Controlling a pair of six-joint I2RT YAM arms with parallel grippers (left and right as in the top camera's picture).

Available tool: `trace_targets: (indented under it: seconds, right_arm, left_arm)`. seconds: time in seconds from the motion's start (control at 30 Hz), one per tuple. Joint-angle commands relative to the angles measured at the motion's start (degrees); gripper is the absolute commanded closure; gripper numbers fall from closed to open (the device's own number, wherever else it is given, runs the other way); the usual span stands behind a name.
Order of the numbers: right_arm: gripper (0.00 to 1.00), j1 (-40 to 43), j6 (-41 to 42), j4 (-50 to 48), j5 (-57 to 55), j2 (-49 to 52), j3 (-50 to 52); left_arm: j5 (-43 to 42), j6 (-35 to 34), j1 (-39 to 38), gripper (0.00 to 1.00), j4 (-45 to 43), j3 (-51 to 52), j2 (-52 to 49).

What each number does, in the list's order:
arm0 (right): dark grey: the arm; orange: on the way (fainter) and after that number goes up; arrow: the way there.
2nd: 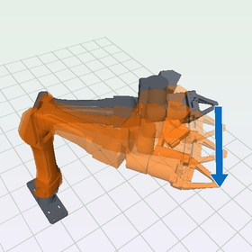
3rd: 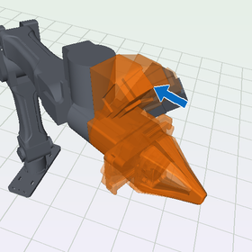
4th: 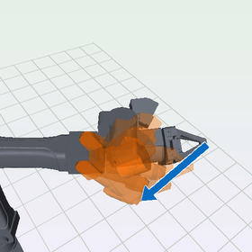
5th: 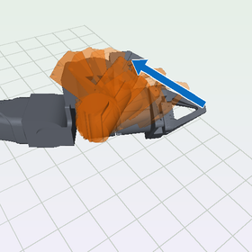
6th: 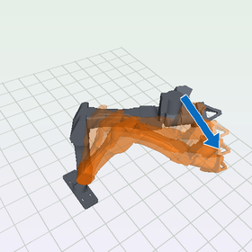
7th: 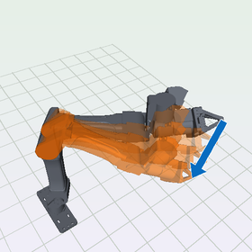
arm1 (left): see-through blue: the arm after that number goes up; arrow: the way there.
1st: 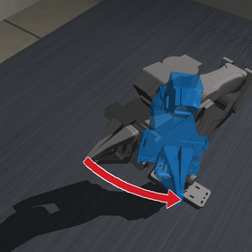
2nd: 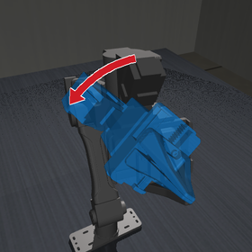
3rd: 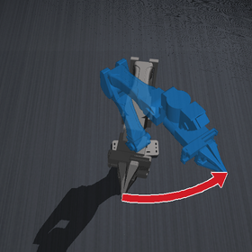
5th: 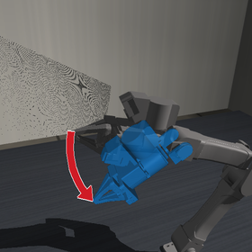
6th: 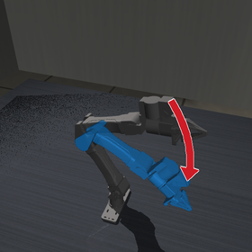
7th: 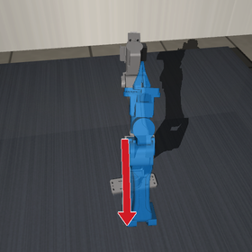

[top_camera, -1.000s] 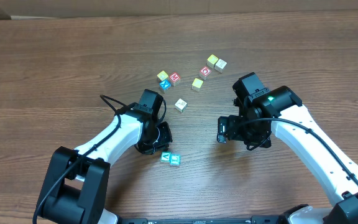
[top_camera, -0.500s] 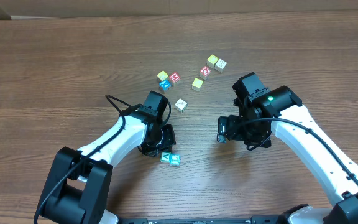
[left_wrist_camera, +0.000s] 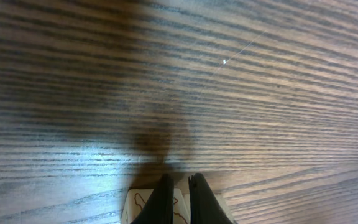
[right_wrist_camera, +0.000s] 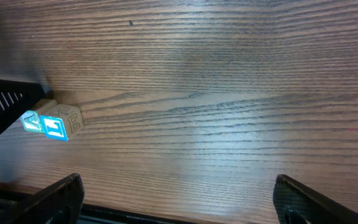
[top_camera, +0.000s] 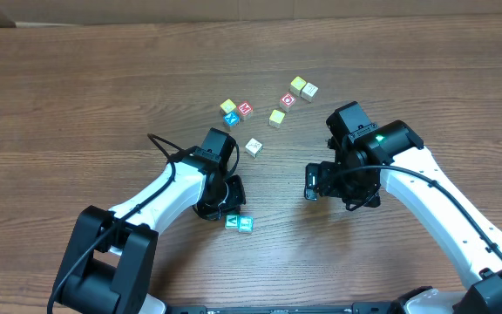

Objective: Flip 5 blocks

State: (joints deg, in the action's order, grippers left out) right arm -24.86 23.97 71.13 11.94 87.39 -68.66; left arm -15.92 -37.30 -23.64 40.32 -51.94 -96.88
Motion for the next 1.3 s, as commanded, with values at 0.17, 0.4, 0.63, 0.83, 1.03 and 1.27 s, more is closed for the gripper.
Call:
trace_targets:
  seconds: [0.17, 0.4, 0.63, 0.83, 1.03, 1.27]
  right_arm:
    - [0.02, -0.31, -0.15, -0.07, -0.37, -0.24, 0.22]
    - [0.02, -0.31, -0.15, -0.09, -0.37, -0.24, 0.22]
    - [0.02, -0.31, -0.13, -0.09, -0.37, -0.24, 0.22]
    - [0.02, -0.31, -0.15, -0.07, -0.35, -0.24, 0.22]
    - [0.02, -0.31, -0.15, -0.07, -0.37, -0.24, 0.22]
    - [0.02, -0.31, -0.15, -0.07, -0.37, -0.24, 0.22]
  left_arm:
    - [-0.63, 0.87, -0.13, 0.96, 0.13, 0.46, -0.5]
    - [-0.66, 0.9, -0.13, 0.96, 0.13, 0.46, -0.5]
    - [-1.57, 0.96, -0.28, 0.96, 0.11, 0.46, -0.5]
    - [-1.53, 0.96, -0.83, 0.96, -0.11, 0.46, -0.5]
    - [-1.55, 0.96, -0.83, 0.96, -0.07, 0.46, -0.5]
    - [-1.73, 0.96, -0.83, 0.96, -0.04, 0.46, -0.5]
